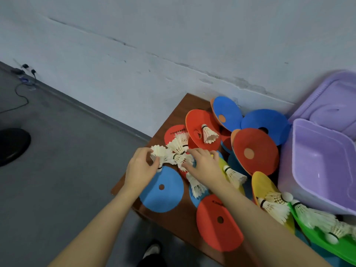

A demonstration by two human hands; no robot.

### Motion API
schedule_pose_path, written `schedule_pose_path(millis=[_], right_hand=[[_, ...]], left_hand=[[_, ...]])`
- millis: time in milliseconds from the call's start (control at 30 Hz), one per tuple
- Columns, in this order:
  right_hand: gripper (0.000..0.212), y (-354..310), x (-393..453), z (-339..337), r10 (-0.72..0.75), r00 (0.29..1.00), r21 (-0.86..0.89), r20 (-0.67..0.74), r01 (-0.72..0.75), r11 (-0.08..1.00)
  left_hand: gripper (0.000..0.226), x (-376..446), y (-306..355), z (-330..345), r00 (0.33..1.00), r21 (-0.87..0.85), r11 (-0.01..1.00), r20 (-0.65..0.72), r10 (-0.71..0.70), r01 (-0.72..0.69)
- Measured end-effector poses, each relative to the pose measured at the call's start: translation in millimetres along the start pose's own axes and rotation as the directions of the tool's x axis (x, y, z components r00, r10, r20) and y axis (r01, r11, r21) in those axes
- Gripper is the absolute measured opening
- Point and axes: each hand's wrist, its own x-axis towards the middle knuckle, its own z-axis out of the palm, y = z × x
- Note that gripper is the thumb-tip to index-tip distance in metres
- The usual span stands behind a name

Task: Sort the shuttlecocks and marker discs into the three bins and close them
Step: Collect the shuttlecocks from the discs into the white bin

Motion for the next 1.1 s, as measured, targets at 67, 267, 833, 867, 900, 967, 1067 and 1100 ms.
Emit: schedule_pose_path(millis=[67,267,833,867,900,967,1067,1100], right_hand=[[0.051,-2.6,9.9,9.1,0.044,0.998,-0.070,0.043,-0.040,0.997],[0.051,-9.6,28.5,29.9,0.198,0.972,-0.202,0.127,-0.170,0.965],[0.028,-18.0,20.0,42.9,0.193,0.961,0.236,-0.196,-0.145,0.961],[0.028,-17.5,19.6,40.3,0.177,0.956,0.229,-0.234,-0.122,0.966],[0.028,-16.8,19.5,36.7,0.159,0.951,0.220,-0.266,-0.101,0.970],[0.028,-14.7,19.9,27.4,0.126,0.944,0.189,-0.304,-0.069,0.980],[0.030,-10.6,17.1,8.3,0.088,0.930,0.153,-0.356,-0.035,0.988],[0.031,-8.3,15.0,0.3,0.080,0.921,0.150,-0.382,-0.024,0.988]], left_hand=[[0.027,17.2,-8.0,-0.6,0.998,-0.011,1.000,0.068,0.020,-0.020],[0.024,58.2,-26.4,18.0,0.953,-0.034,0.996,0.289,0.090,-0.084],[0.059,69.7,-39.5,37.3,0.916,-0.265,0.961,0.359,0.176,-0.080],[0.059,70.2,-37.7,34.9,0.918,-0.268,0.959,0.349,0.187,-0.094],[0.059,70.6,-35.6,31.7,0.921,-0.269,0.956,0.333,0.203,-0.114],[0.059,71.5,-28.7,26.0,0.927,-0.264,0.948,0.281,0.250,-0.175],[0.060,71.7,-7.8,19.1,0.916,-0.215,0.933,0.220,0.334,-0.289],[0.059,72.0,2.7,17.6,0.907,-0.193,0.922,0.201,0.371,-0.335]])
